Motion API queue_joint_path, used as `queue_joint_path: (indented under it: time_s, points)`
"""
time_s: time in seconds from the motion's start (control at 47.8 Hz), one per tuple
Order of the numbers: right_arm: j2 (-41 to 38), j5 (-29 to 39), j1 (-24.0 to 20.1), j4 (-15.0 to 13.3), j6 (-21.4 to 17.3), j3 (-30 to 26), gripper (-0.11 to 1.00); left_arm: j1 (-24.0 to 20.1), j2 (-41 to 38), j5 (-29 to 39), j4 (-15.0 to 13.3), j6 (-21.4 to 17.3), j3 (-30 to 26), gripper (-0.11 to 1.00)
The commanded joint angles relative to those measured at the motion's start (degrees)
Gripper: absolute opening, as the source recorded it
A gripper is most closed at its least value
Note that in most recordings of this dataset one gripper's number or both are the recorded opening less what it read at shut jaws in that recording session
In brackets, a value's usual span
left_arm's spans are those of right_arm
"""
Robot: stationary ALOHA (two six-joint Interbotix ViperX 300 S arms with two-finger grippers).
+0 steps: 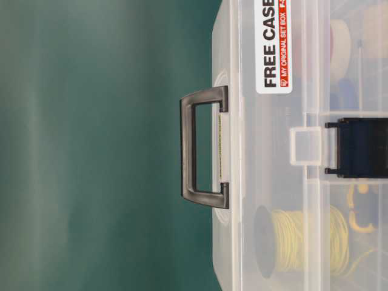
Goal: Open the tool box with both arms.
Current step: 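Grip the lid edges with both grippers and lift the lid upward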
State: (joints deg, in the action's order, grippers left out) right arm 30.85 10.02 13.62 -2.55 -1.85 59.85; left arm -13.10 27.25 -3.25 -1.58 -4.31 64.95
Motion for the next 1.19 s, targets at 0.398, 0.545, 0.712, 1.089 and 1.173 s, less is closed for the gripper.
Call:
queue_joint_path:
  time_s: [0.398, 0.545, 0.712, 1.089, 1.173]
  points:
    - [7.6, -2.5, -1.2, 0.5, -1.3, -3.4, 0.82, -0.4, 6.7, -3.8, -0.2, -5.3, -4.2, 0.89]
    - [9.0, -3.1, -1.0, 0.5, -1.2, -3.2, 0.82, -1.9, 8.7, -4.8, -0.2, -7.6, -4.0, 0.89]
    - [9.6, -3.8, -0.2, 0.4, -1.2, -3.2, 0.82, -3.4, 9.9, -5.9, -0.2, -8.3, -3.7, 0.89]
    - [10.8, -4.0, 0.9, 0.4, -1.2, -3.1, 0.82, -4.0, 10.8, -6.3, -0.2, -8.3, -3.8, 0.89]
    - [11.8, -3.7, 1.7, 0.4, -1.2, -3.2, 0.82, -4.0, 11.5, -6.3, -0.2, -8.3, -3.6, 0.89]
